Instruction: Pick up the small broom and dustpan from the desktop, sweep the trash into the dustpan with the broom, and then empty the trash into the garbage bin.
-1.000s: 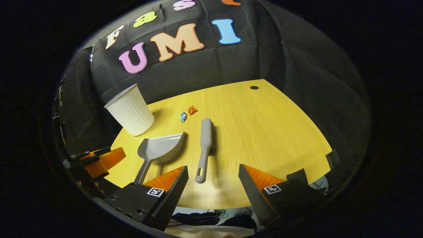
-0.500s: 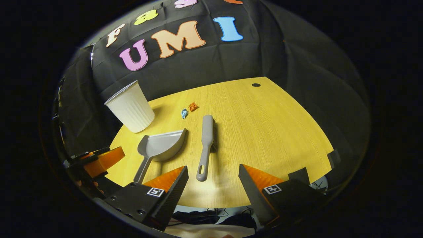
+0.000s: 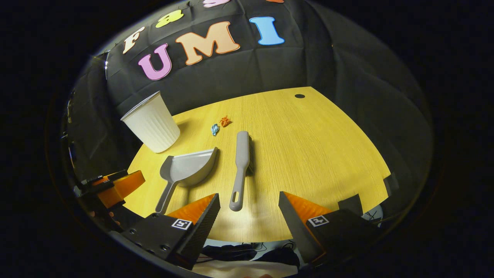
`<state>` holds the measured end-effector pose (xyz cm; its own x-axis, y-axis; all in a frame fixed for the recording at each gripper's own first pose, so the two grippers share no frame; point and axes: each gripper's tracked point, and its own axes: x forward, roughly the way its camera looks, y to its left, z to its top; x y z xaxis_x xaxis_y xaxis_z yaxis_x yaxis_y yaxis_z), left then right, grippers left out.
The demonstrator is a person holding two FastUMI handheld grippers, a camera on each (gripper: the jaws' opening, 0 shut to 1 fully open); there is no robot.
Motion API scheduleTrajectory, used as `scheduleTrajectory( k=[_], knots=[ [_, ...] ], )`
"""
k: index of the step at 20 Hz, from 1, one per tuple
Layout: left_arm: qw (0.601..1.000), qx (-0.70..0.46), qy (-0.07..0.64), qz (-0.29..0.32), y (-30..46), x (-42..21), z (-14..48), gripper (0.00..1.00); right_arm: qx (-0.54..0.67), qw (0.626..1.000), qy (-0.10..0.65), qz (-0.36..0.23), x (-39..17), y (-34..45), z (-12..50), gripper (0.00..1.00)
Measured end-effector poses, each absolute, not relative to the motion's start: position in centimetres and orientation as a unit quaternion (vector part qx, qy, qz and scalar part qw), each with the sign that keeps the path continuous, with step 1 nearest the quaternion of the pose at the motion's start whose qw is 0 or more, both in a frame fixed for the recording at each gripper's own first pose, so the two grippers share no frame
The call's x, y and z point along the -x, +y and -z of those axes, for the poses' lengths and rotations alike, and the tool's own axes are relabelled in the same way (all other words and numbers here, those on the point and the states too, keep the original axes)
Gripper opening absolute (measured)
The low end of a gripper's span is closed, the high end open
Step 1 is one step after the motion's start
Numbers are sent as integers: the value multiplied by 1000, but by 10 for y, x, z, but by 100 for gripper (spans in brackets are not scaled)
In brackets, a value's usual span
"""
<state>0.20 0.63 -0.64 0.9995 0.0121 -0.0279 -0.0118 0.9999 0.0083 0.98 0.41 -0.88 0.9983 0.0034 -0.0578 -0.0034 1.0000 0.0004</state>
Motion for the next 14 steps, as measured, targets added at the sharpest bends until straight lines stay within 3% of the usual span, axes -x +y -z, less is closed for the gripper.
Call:
scheduleTrajectory(
  k=[14],
  knots=[
    [999,18,32,-38,20,5,20,95,-8,999,42,-12,-17,5,13,92]
  ],
)
